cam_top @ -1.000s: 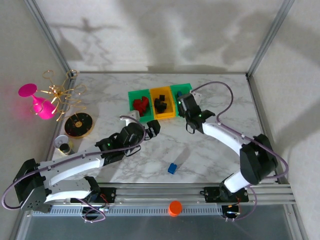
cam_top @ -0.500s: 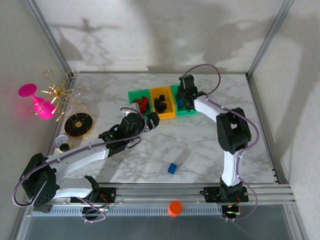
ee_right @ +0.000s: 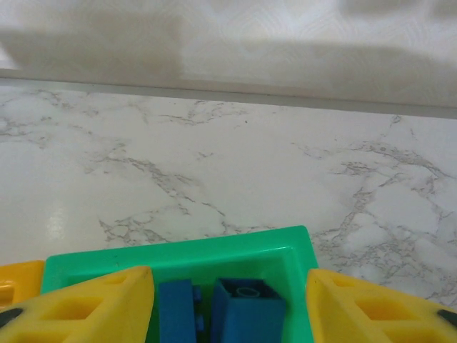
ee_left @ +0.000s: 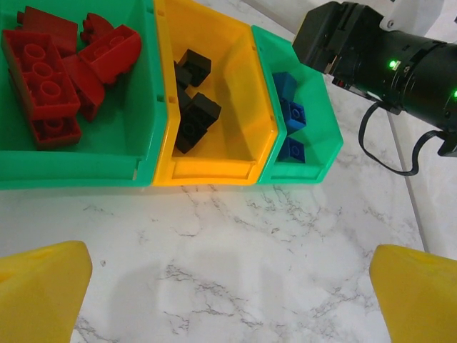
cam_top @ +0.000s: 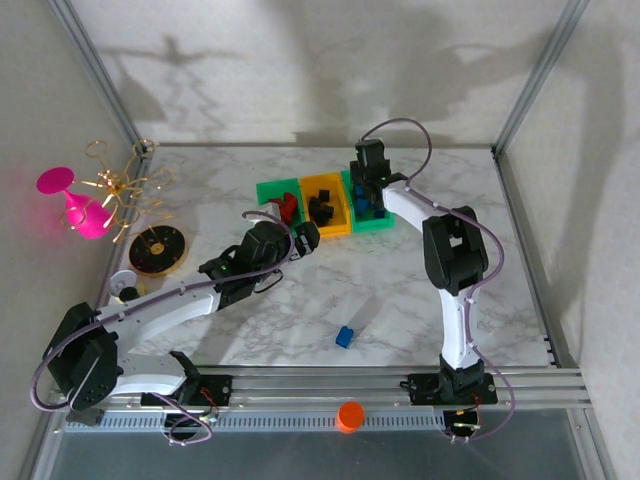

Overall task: Sort the legos into containers by color
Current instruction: Place the lego in the container, then pick up the lego from the bottom-center of the table.

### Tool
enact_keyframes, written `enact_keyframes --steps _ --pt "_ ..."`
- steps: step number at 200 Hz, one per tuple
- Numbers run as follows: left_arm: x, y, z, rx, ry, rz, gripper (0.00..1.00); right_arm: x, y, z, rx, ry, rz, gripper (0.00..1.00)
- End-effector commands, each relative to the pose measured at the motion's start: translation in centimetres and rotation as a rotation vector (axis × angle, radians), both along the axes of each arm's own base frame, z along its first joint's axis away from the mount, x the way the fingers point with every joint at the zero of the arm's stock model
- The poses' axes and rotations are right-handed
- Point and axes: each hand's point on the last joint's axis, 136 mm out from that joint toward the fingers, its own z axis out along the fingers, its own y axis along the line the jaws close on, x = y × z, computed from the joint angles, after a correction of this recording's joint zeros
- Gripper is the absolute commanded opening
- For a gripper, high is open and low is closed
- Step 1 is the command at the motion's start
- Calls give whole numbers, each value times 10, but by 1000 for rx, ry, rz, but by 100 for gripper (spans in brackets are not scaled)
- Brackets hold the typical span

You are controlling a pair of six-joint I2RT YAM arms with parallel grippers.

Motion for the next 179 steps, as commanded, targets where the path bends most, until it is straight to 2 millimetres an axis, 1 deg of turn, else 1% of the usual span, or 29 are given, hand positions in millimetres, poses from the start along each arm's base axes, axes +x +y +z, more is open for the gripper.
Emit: enact_keyframes --steps 1,3,9,15,19,36,56,69,74,110,126,131,133,136,153,179 --pt "1 -4 15 -37 -29 -25 100 -19 12 47 61 -60 44 61" --pt "1 -4 15 -39 -29 -24 100 -21 12 47 60 -57 46 61" --pt "0 -3 16 -48 -31 -25 100 -28 15 53 68 -64 54 62" --pt "-2 -2 16 -55 -31 -26 100 -35 17 53 65 -58 58 63" --pt "-4 -2 17 -60 -31 -29 100 -41 19 58 67 -62 59 63" --pt "-10 0 17 -77 -28 -35 100 -66 26 61 71 -48 76 65" --pt "-21 2 15 -84 -20 -45 100 -97 29 61 97 -17 81 66" --pt "-28 4 12 -88 -11 -48 100 -118 33 53 127 31 102 67" --pt "-31 5 10 -85 -7 -49 100 -126 34 53 140 45 111 68" --pt "-56 10 0 -77 19 -62 100 -190 34 23 161 185 121 72" --pt "-66 8 -8 -70 36 -75 100 -219 32 5 160 252 121 73" --pt "-69 9 -10 -68 41 -73 100 -225 29 1 164 268 115 73" --pt "-70 9 -12 -64 43 -74 100 -233 34 -1 161 278 132 73" --pt "-72 8 -13 -62 45 -77 99 -239 36 -3 163 289 138 74" --pt "-80 10 -21 -49 61 -73 100 -269 40 -18 171 351 147 75" --pt "-88 14 -28 -60 72 -61 100 -315 44 -41 179 427 133 76"
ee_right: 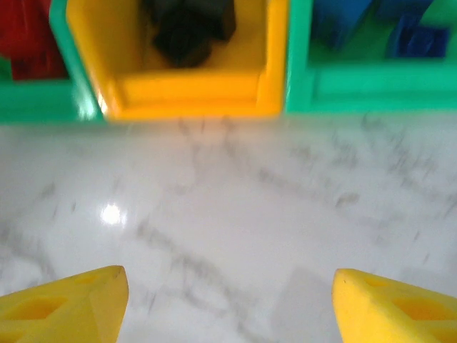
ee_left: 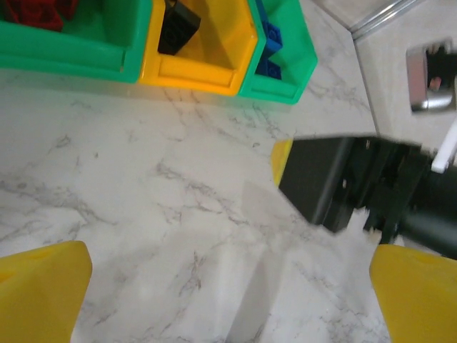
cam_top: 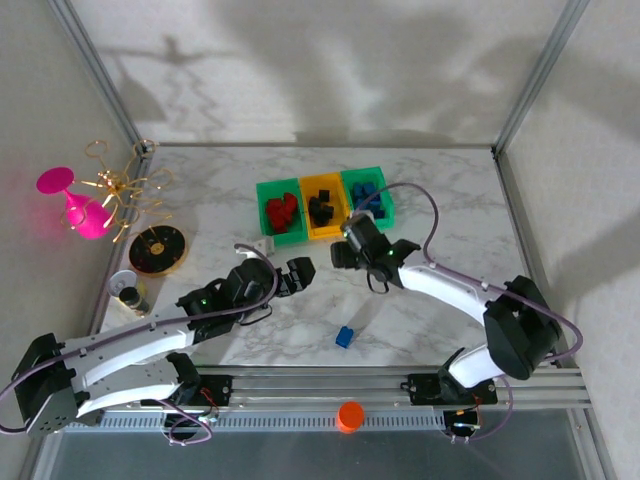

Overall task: Sort the legos into containers by color
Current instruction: Pick up the lego from the bottom-center of the table.

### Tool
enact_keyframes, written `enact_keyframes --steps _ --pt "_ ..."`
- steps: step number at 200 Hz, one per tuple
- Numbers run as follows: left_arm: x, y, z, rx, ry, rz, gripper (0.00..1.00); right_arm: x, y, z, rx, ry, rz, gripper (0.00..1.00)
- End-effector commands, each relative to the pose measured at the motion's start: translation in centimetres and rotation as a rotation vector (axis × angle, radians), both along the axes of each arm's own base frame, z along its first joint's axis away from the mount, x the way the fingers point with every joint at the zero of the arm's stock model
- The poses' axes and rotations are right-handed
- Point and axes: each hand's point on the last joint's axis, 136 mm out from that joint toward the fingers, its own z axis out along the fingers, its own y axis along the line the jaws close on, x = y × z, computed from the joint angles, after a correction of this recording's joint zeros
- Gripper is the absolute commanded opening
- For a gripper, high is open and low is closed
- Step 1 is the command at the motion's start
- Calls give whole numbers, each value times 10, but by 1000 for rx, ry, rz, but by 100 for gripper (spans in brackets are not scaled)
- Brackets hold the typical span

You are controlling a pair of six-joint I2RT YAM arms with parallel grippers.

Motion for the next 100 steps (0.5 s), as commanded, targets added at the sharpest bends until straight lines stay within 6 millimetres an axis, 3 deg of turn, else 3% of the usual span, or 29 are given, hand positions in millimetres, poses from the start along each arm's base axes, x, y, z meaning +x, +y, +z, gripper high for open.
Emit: enact_keyframes --steps 1,54,100 --pt "-6 13 -11 11 18 52 100 -42 -1 -16 26 95 -51 77" --pt "-14 30 -27 25 51 97 100 -116 4 -51 1 197 -117 84" --pt "-16 40 -33 21 55 130 100 -145 1 -78 -36 277 -182 89"
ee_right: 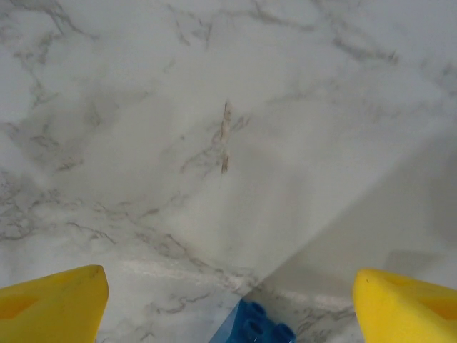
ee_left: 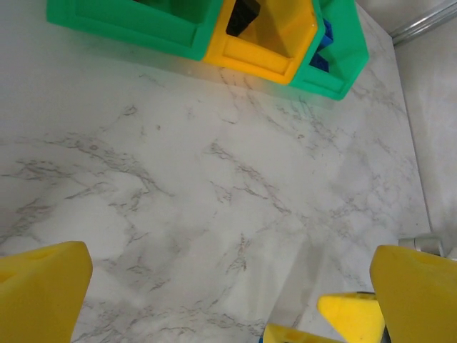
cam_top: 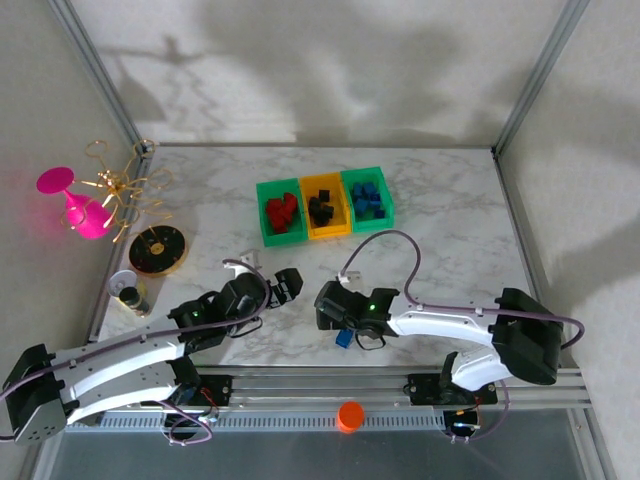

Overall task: Sort the legos into containers by color
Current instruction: Pick up the lego from the bottom-center of the table.

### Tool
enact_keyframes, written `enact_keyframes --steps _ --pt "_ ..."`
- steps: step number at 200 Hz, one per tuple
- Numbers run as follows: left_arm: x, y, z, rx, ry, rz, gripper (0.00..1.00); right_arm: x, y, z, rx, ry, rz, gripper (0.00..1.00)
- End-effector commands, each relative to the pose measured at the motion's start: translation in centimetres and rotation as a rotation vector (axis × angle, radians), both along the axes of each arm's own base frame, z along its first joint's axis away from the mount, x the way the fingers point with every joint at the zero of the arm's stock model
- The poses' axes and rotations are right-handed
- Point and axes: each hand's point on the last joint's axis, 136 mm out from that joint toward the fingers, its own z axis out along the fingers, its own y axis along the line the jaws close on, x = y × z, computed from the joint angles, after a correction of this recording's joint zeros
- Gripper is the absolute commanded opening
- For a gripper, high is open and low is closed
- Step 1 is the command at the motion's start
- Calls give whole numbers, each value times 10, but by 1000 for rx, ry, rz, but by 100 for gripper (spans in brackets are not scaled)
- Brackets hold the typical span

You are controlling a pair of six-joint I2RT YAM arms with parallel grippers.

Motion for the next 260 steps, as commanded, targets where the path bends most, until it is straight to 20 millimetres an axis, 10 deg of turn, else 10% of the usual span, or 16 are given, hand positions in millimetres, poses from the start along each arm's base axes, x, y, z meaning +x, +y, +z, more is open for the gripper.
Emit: enact_keyframes --steps 1,131,215,260 --pt "-1 10 -6 6 10 49 100 -12 -20 -21 -54 48 -122 89" --pt "-1 6 -9 12 18 36 100 -30 -21 -40 -82 80 -179 54" --pt "2 2 -4 11 7 27 100 -19 -14 -23 -61 25 -171 33" --pt "9 -2 13 17 -35 24 100 18 -19 12 -40 -69 -167 32"
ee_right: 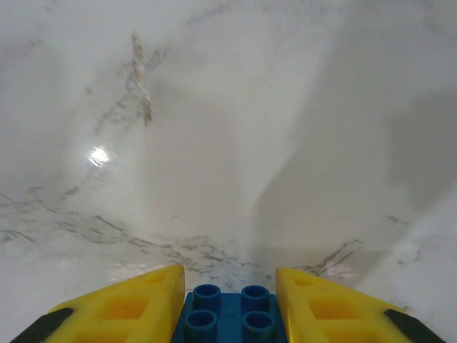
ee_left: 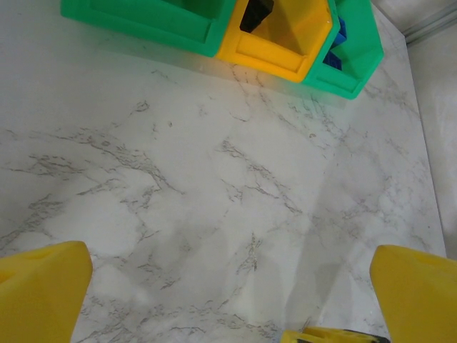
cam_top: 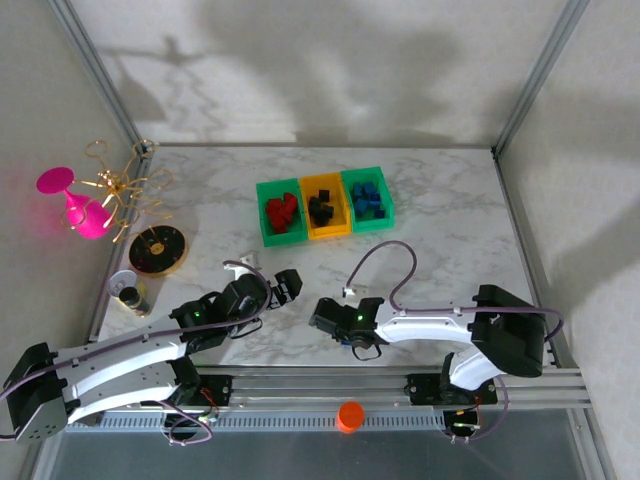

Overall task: Sort the legos into containers by color
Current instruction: Pick up the lego from the bottom-center of the table, then place the lego in the container.

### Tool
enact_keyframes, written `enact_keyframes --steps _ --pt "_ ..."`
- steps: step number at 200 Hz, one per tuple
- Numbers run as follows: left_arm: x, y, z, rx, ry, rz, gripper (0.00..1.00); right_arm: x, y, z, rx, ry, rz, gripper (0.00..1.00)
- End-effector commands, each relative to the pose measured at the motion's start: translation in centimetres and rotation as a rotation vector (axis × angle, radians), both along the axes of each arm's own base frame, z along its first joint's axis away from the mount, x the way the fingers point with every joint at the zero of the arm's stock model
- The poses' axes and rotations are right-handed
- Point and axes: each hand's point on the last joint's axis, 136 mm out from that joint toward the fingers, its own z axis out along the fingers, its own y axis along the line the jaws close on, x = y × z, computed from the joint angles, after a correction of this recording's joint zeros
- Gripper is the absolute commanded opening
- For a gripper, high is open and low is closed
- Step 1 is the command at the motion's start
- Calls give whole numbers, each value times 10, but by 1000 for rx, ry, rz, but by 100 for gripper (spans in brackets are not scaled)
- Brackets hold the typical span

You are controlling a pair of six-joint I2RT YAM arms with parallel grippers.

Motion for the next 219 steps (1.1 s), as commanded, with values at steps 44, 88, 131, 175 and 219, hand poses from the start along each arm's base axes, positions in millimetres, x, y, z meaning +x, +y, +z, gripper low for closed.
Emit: enact_keyframes --steps 44,88,131,175,219 --pt "24 -6 39 12 -90 29 100 104 -23 75 19 -244 -28 32" --pt "44 -10 53 -1 -112 41 100 198 -47 115 13 -403 -98 32" --pt "60 -13 59 0 -125 49 100 275 -60 126 -44 -484 -109 31" --pt "72 -17 60 13 -123 44 100 333 -73 116 -120 -511 -120 30" --pt "79 -14 56 14 -116 54 100 361 -73 99 -150 -522 -89 32"
